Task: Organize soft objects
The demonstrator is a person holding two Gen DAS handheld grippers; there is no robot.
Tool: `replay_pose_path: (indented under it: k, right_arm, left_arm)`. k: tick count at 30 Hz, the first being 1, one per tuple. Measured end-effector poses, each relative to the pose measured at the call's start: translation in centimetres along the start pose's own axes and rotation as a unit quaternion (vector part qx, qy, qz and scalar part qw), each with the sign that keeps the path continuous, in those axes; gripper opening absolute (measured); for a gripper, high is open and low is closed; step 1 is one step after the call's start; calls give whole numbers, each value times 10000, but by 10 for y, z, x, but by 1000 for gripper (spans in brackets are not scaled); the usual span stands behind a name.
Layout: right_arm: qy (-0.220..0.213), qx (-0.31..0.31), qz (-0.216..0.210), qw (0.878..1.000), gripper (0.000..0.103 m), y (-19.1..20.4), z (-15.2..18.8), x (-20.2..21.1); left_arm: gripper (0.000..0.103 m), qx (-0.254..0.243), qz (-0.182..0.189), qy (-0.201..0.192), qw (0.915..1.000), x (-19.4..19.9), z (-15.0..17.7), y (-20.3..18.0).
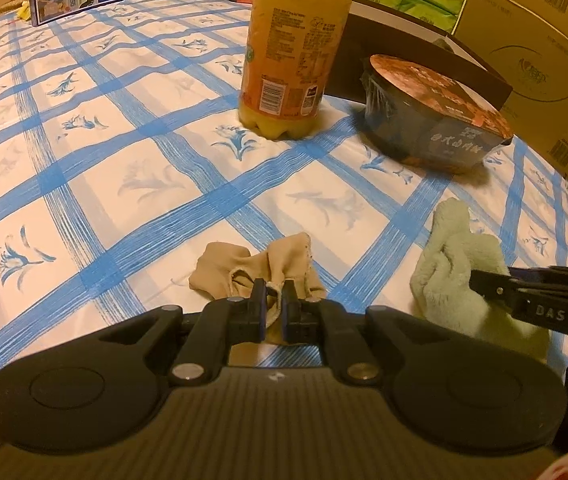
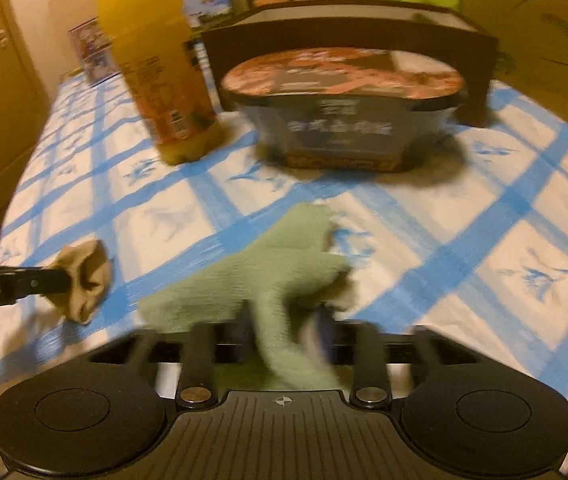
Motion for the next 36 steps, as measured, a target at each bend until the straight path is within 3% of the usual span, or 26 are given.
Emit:
replay_pose_path:
  k: [1, 2, 9, 13, 19, 23, 28, 36]
  right_arm:
    - [-59, -28, 67, 10000, 69, -4, 0, 2]
    - [-96, -52, 62, 9999, 70, -6, -1, 4]
    - [56, -224, -202, 9995, 71, -1, 5, -3]
    - [31, -144, -291, 9995, 71, 8, 8, -7]
    - [22, 27, -502, 9987, 71, 19, 13, -8]
    - [21, 186, -590, 9981, 68, 26, 16, -10]
    - [106, 128, -872, 9961, 40, 31, 17, -10]
    - [105, 110, -1005, 9948, 20, 37, 19, -8]
  left_arm:
    - [7, 7, 8, 1, 10000, 0, 0, 0]
    - [9, 9, 28, -7, 10000, 0, 0, 0]
    - [40, 37, -120, -75, 9999, 3, 0, 6]
    - [42, 212, -209, -10, 9996, -2, 1, 19]
    - [40, 436, -24, 51, 9990, -16, 4, 18]
    - [28, 275, -65, 19, 9996, -20, 2, 12]
    - [20, 330, -49, 20, 9994, -21, 0, 14]
    - [9, 297, -55, 15, 9995, -20, -1, 14]
Point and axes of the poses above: each gripper's, at about its wrist camera, not at the fingertips, and x roughly against the way its jaws point, y to its left, z to its underside, the point moved 8 cm from there along -x, roughly the way its jaws point, and after that the axes turned 8 degrees about -x, right-handed, at the moved point
